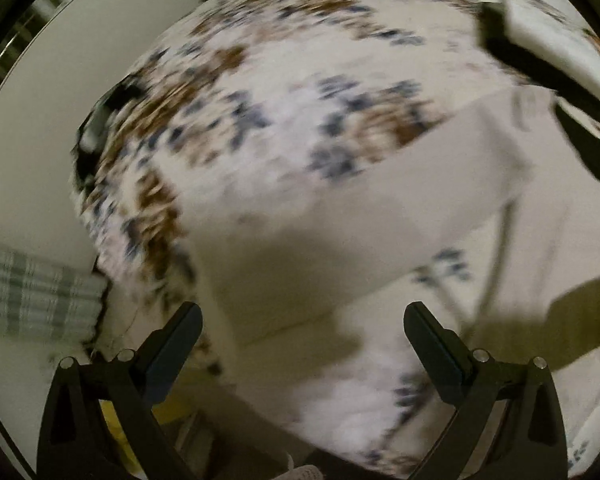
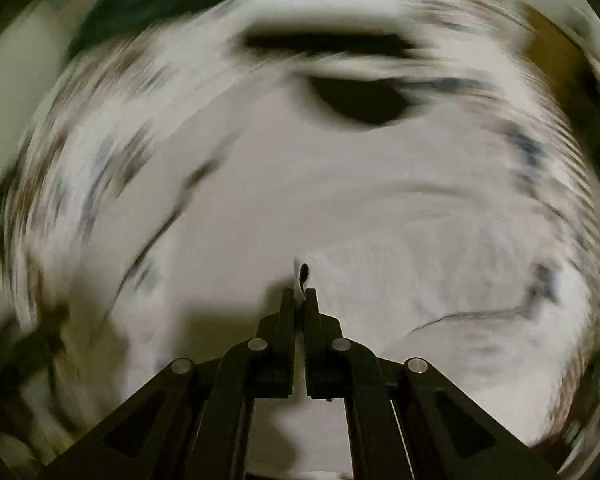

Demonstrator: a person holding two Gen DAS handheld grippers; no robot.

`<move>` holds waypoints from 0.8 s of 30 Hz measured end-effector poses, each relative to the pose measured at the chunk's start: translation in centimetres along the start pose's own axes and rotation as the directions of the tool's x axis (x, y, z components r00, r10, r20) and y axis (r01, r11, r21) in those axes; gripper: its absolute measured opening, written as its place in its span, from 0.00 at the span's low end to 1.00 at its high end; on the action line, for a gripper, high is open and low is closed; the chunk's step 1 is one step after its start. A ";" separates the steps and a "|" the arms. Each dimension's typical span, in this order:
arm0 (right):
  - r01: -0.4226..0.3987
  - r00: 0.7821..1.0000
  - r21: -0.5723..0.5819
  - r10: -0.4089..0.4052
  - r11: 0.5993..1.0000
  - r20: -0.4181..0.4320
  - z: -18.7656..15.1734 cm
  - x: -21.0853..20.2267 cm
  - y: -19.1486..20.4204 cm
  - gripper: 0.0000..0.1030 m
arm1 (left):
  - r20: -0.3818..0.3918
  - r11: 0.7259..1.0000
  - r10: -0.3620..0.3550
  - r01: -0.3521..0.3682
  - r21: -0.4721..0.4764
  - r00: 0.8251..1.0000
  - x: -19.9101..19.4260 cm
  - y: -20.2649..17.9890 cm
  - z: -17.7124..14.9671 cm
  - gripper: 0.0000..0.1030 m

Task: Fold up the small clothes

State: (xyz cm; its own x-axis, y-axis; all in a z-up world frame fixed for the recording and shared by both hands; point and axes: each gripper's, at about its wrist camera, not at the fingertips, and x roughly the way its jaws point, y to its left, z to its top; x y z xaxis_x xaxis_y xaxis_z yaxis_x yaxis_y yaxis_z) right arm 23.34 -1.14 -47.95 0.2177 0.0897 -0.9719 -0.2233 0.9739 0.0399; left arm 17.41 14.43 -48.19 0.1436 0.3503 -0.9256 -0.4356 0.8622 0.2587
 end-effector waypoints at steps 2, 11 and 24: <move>-0.008 0.999 -0.076 0.005 0.997 -0.046 -1.3 2.1 2.9 0.03 | -0.020 0.999 0.023 -0.024 -0.036 1.000 1.0 2.2 -0.6 1.00; -0.014 0.968 -0.338 -0.071 0.941 -0.239 -8.5 11.1 12.9 0.04 | -0.062 0.995 0.039 -0.045 -0.090 0.997 3.9 6.1 -2.2 1.00; -0.169 0.944 0.209 0.219 0.963 -0.248 -4.6 12.4 0.5 0.59 | -0.171 0.854 -0.329 0.216 -0.474 0.929 10.4 12.4 -2.7 0.99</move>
State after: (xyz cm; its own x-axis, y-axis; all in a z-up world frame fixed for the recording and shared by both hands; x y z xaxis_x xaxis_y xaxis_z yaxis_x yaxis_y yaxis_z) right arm 21.55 -0.52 -61.02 -0.0796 0.2464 -0.9659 -0.0529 0.9666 0.2509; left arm 11.07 27.80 -55.36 0.1249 -0.0212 -0.9919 -0.7620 0.6382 -0.1096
